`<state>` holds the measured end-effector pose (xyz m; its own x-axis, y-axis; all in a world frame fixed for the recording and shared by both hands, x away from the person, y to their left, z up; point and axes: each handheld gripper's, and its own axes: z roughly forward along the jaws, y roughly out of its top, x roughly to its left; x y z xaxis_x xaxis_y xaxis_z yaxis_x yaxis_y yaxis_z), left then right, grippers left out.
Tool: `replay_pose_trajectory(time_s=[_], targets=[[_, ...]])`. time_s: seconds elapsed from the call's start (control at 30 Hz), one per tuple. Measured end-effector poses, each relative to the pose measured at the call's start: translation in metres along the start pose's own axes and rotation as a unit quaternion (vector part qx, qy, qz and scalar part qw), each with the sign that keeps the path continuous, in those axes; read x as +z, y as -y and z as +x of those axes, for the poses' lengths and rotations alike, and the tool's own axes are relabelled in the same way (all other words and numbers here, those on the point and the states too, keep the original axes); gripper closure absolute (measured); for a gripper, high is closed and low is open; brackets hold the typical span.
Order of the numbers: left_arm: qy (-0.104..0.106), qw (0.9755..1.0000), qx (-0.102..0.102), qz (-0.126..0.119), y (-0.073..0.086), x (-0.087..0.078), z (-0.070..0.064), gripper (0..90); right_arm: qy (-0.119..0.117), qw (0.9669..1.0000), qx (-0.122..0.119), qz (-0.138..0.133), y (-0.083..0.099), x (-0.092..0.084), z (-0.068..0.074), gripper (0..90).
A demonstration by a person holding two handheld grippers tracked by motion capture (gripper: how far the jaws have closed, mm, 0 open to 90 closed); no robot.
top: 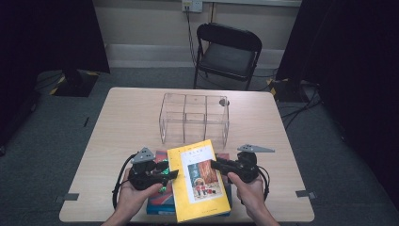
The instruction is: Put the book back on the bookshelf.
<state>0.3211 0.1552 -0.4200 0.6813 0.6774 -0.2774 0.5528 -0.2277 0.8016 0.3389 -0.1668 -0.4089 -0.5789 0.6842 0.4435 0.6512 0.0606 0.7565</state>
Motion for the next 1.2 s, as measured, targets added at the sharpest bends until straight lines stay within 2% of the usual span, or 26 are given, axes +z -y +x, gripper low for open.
replay_pose_trajectory(time_s=[0.07, 0.13, 0.23, 0.37, 0.6, 0.7, 0.87, 0.97, 1.0, 1.07, 1.2], targets=[[0.001, 1.0000, 0.000, 0.000, 0.000, 0.000, 0.000, 43.7, 0.003, 0.9999, 0.004, -0.013, 0.002, -0.003, 0.003, 72.5], [0.000, 1.0000, -0.001, -0.001, 0.000, 0.000, 0.000, 43.7, 0.011, 0.9999, 0.003, -0.010, 0.003, -0.003, 0.005, 71.7], [0.001, 1.0000, 0.001, 0.000, 0.000, 0.000, 0.001, 43.7, 0.005, 0.9999, 0.010, -0.003, 0.001, -0.002, 0.002, 72.0], [0.000, 1.0000, -0.001, 0.000, 0.000, 0.001, 0.000, 43.6, 0.004, 0.9999, 0.012, -0.007, 0.000, 0.002, -0.002, 72.3], [0.000, 1.0000, 0.002, 0.000, 0.000, 0.000, 0.001, 43.6, -0.009, 0.9987, 0.047, -0.016, -0.006, 0.014, -0.013, 71.2], [0.002, 1.0000, 0.001, -0.002, 0.001, 0.000, 0.001, 43.5, -0.010, 0.9989, 0.043, -0.014, -0.006, 0.012, -0.011, 71.5], [0.002, 1.0000, -0.001, -0.002, 0.001, 0.000, 0.001, 43.4, -0.024, 0.9986, 0.047, -0.004, -0.002, 0.004, -0.003, 71.1], [0.003, 1.0000, -0.005, -0.007, 0.002, 0.000, 0.001, 43.4, -0.044, 0.9974, 0.056, 0.005, 0.002, 0.000, 0.001, 70.7], [0.005, 0.9999, -0.006, -0.008, 0.002, 0.000, 0.001, 43.2, -0.055, 0.9964, 0.062, 0.016, 0.005, 0.000, 0.002, 70.4], [0.004, 1.0000, -0.002, -0.008, 0.002, 0.000, 0.001, 42.0, -0.048, 0.9969, 0.061, 0.012, 0.008, 0.000, 0.004, 69.5], [0.005, 1.0000, -0.003, -0.007, 0.002, 0.001, 0.000, 40.5, -0.066, 0.9947, 0.074, 0.026, 0.004, 0.007, -0.001, 67.1]])
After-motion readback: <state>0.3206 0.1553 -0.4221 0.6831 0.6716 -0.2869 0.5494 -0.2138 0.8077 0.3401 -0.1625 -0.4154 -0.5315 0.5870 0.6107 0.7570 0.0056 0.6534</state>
